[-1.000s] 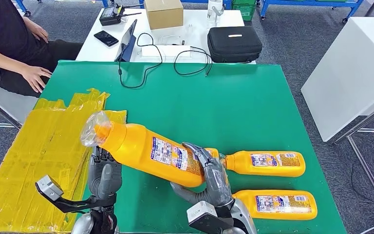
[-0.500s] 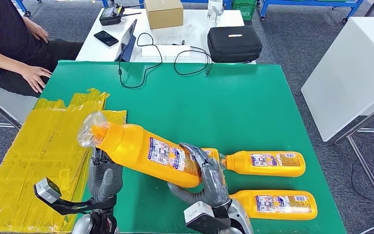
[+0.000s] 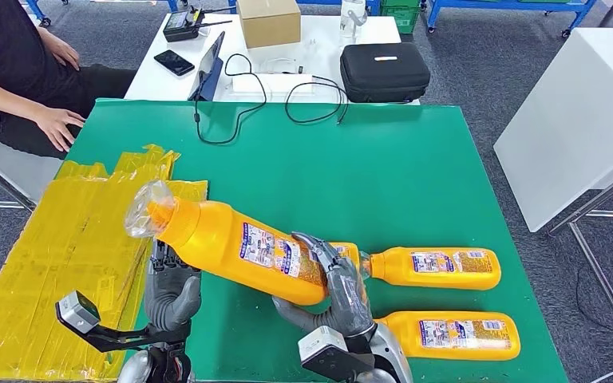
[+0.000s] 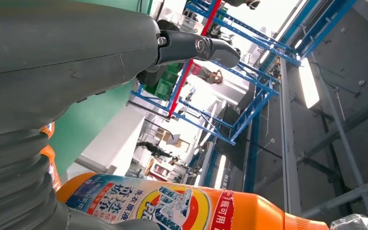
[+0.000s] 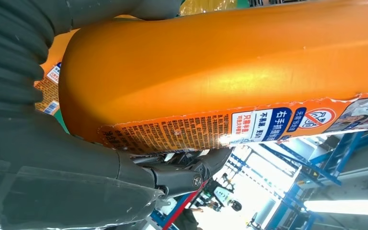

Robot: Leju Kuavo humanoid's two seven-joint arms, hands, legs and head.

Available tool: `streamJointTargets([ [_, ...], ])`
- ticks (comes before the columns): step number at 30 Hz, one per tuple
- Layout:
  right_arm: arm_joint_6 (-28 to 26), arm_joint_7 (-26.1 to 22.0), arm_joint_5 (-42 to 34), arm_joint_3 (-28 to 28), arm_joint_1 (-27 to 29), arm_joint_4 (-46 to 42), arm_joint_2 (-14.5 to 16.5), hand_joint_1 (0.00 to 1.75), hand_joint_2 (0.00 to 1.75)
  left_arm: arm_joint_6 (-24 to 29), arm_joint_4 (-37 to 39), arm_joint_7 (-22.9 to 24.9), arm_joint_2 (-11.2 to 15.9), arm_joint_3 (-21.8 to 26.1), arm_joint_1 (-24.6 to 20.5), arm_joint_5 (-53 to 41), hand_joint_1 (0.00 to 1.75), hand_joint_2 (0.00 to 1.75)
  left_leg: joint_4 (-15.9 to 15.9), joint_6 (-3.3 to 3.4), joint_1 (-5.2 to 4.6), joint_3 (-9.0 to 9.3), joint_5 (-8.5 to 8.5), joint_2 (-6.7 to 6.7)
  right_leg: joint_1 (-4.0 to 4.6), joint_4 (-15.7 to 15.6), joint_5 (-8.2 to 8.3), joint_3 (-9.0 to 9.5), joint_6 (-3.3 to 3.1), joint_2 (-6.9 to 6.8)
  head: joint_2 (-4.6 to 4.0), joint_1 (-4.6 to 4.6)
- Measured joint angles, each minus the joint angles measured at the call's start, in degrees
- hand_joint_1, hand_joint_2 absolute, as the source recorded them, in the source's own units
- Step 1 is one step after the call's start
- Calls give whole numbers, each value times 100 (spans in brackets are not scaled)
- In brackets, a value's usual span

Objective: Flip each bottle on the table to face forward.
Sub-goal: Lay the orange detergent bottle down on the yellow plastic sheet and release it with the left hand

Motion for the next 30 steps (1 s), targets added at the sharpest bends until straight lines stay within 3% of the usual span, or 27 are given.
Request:
streamJointTargets([
  [30, 15, 28, 14, 1, -151, 167, 44, 175, 175, -206, 16, 68, 0, -15, -7, 185, 0, 175, 0, 0, 0, 0, 0, 0, 0, 0, 0, 0, 0, 0, 0, 1],
])
